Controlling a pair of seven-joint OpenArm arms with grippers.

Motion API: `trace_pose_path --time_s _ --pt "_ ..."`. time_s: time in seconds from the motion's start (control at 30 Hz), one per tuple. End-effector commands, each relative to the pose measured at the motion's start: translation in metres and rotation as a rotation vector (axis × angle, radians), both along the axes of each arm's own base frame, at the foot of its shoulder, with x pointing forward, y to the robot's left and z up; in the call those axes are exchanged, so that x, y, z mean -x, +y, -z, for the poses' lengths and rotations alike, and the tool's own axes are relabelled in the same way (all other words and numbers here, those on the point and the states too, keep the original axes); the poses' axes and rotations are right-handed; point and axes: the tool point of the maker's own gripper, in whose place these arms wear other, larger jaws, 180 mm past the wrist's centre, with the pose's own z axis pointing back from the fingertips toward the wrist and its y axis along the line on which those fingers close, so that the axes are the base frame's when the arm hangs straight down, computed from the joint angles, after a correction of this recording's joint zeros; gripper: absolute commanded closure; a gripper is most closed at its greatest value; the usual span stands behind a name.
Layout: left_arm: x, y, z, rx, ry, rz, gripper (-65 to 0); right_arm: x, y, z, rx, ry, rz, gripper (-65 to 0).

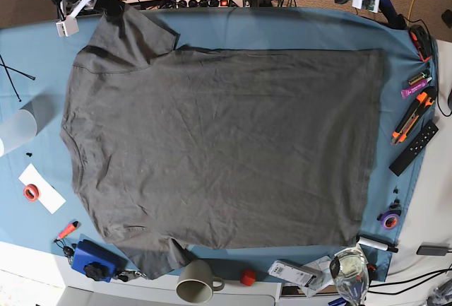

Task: Fold the T-shirt properly
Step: 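Move both grippers down to the shirt's shoulder corners, then grasp the shoulder corners of the grey shirt with both grippers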

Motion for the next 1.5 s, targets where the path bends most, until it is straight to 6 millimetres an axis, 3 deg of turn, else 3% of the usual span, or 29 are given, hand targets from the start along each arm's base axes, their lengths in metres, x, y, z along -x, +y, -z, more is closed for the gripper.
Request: trace_pose_path --time_s 0.0,0.17,0.37,0.5,0.63,0.73,1.1,1.33,1.47 --pt "-0.006 -0.003 -0.008 0.019 -0.033 -0.004 -2.9 -0.003 -0.004 -0.007 0.004 -0.023 -0.001 0.0" --pt "-0.023 -0.002 -0.013 0.016 -0.085 -0.003 -21.2 -0.003 -0.004 -0.007 0.004 -0.022 -0.002 0.0" --pt "-0.063 0.033 -0.024 -0.108 -0.194 -0.154 -21.6 -0.003 -0.004 -0.007 0.004 -0.022 -0.002 0.0" --pt "-0.078 0.046 -0.031 -0.201 -0.244 -0.171 -21.9 -0.002 -0.004 -0.006 0.005 -0.018 -0.005 0.0" --pt "-0.084 0.051 -0.034 -0.247 -0.263 -0.164 -31.6 0.000 -0.003 -0.005 0.005 -0.006 -0.011 0.0" --pt "-0.093 0.054 -0.040 -0.259 -0.295 -0.180 -33.3 0.000 -0.003 -0.005 0.005 -0.006 -0.011 0.0" --pt "-0.101 0.069 0.018 -0.205 -0.182 -0.266 -33.3 0.001 -0.003 -0.005 0.006 0.001 -0.015 0.0" --pt "-0.105 0.104 0.036 -0.215 -0.153 -0.367 -33.3 0.002 -0.003 -0.004 0.009 0.007 -0.018 0.0" --pt "-0.103 0.108 0.048 -0.119 -0.130 -0.412 -33.3 0.003 -0.004 -0.003 0.015 0.011 -0.019 0.0"
